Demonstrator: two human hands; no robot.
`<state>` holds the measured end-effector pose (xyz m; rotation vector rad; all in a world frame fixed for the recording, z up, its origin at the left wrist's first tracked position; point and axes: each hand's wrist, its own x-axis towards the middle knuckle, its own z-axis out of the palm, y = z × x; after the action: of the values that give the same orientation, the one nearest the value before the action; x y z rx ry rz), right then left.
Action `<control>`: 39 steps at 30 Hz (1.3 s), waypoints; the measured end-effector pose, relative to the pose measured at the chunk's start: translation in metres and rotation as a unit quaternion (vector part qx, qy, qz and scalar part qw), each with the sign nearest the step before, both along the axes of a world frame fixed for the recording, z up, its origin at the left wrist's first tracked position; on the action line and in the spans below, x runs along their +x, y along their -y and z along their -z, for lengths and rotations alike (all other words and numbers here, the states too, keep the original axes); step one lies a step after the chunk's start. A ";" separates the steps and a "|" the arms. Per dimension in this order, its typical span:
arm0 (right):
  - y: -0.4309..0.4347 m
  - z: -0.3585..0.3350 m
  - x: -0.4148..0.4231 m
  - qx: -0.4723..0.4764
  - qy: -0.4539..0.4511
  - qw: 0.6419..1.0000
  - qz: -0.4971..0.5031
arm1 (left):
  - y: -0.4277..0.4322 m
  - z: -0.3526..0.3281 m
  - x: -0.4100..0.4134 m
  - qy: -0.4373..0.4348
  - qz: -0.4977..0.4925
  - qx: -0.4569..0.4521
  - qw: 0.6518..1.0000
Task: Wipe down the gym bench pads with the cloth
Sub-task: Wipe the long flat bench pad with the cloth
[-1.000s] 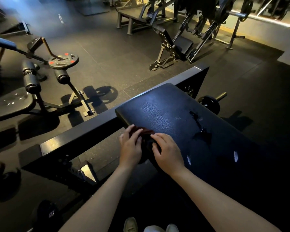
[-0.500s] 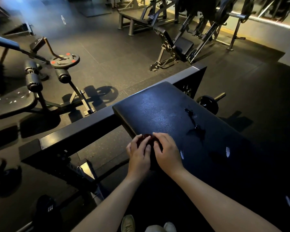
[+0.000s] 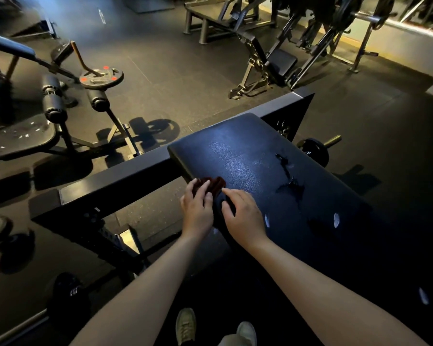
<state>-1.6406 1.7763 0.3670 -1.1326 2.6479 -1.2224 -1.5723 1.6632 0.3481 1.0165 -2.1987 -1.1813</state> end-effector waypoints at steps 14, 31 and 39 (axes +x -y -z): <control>0.009 -0.025 -0.016 -0.097 0.196 0.974 -0.055 | -0.011 -0.059 -0.015 -0.119 0.051 0.146 0.981; -0.007 -0.006 -0.078 0.130 0.038 0.991 0.020 | -0.002 -0.033 -0.080 0.039 0.126 -0.169 0.977; -0.036 -0.015 -0.141 0.210 0.007 0.965 0.159 | -0.001 -0.022 -0.091 0.102 0.161 -0.193 0.963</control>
<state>-1.7811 1.8119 0.3816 -0.6499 2.9541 -0.6274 -1.6635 1.6645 0.3704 0.6572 -2.6954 -0.7424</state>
